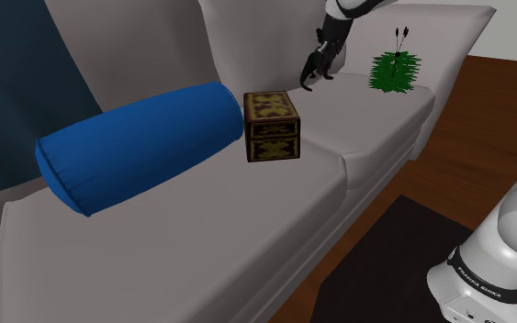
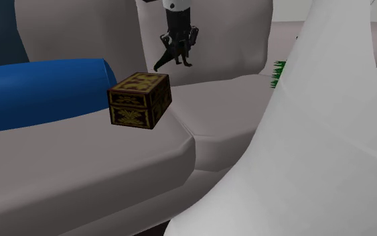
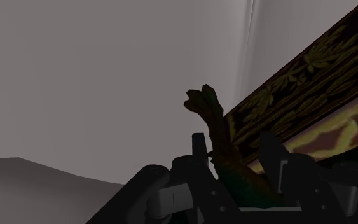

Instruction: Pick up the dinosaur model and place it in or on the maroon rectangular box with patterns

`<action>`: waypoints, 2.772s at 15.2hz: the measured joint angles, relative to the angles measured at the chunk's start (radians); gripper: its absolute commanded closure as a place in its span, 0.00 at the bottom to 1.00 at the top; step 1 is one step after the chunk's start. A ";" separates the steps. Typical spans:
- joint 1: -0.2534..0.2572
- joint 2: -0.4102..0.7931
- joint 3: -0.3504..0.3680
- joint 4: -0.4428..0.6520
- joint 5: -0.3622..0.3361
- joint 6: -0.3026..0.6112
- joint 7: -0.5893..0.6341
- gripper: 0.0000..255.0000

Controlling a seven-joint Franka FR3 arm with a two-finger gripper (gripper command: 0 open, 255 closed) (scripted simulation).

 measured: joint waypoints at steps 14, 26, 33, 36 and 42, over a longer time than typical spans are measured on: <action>0.103 0.280 0.119 0.255 -0.076 -0.018 0.251 1.00; 0.103 0.291 0.118 0.191 -0.088 0.061 0.272 1.00; 0.103 0.293 0.118 0.190 -0.088 0.060 0.273 0.00; 0.108 0.261 0.123 0.206 -0.083 0.011 0.270 0.00; 0.112 0.237 0.127 0.235 -0.076 -0.042 0.265 0.00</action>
